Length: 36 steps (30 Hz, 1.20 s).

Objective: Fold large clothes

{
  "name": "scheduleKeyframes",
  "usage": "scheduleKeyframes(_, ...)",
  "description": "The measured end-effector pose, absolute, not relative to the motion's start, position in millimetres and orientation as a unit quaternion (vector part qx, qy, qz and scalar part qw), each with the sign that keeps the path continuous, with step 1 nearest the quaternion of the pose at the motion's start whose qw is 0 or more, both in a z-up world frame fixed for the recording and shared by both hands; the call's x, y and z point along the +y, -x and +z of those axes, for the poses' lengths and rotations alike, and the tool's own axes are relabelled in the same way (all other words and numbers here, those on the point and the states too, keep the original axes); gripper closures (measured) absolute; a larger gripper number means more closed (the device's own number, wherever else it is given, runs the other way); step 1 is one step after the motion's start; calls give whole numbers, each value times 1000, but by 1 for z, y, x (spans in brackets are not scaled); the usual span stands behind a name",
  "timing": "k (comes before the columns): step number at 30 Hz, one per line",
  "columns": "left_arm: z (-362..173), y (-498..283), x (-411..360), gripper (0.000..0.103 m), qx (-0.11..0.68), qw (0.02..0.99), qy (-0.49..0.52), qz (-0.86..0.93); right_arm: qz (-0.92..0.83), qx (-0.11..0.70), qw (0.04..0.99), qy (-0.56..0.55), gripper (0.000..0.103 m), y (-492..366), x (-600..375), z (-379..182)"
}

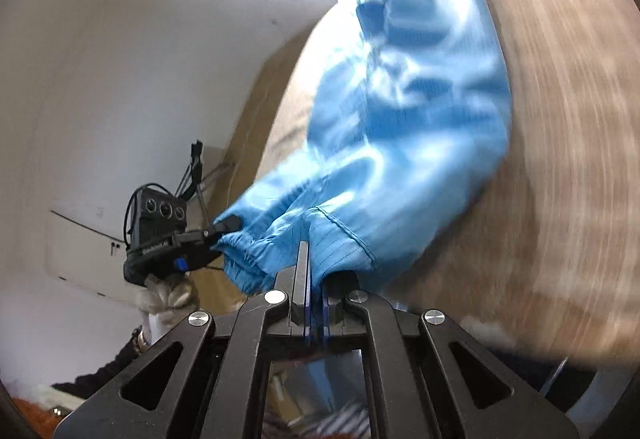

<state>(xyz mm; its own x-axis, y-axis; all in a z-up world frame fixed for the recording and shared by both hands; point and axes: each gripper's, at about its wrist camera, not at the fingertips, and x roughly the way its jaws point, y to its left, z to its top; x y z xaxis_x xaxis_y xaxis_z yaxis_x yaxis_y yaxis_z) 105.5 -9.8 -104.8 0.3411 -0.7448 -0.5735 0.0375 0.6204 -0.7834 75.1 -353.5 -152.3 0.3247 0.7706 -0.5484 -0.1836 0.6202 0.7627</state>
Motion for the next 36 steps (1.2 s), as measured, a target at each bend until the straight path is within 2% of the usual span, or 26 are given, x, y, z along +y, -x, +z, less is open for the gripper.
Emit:
scheduleKeyframes(7,-101,-181,-8,100,499,763,344,-225,267,463,789,-303,101,-137,-365,-135)
scheduleKeyframes(12,-126,-224,-9,100,516,751,362,-198,229,464,797,-311,101,-182,-374,-143)
scheduleKeyframes(23,-139,-275,-31,100,526,764,333,-170,183,484,792,-326,98,-235,-380,-170)
scheduleKeyframes(27,-138,-283,-30,79,526,764,334,-169,181,490,790,-321,93,-244,-383,-170)
scheduleKeyframes(29,-137,-285,-24,59,523,763,343,-163,191,486,787,-329,82,-245,-385,-168)
scheduleKeyframes(30,-135,-286,-19,45,518,764,351,-157,196,483,787,-329,77,-246,-385,-166)
scheduleKeyframes(32,-131,-286,-8,41,505,767,367,-147,211,473,787,-334,49,-247,-386,-162)
scheduleKeyframes(36,-118,-285,3,41,489,786,349,-145,220,458,794,-333,48,-245,-388,-148)
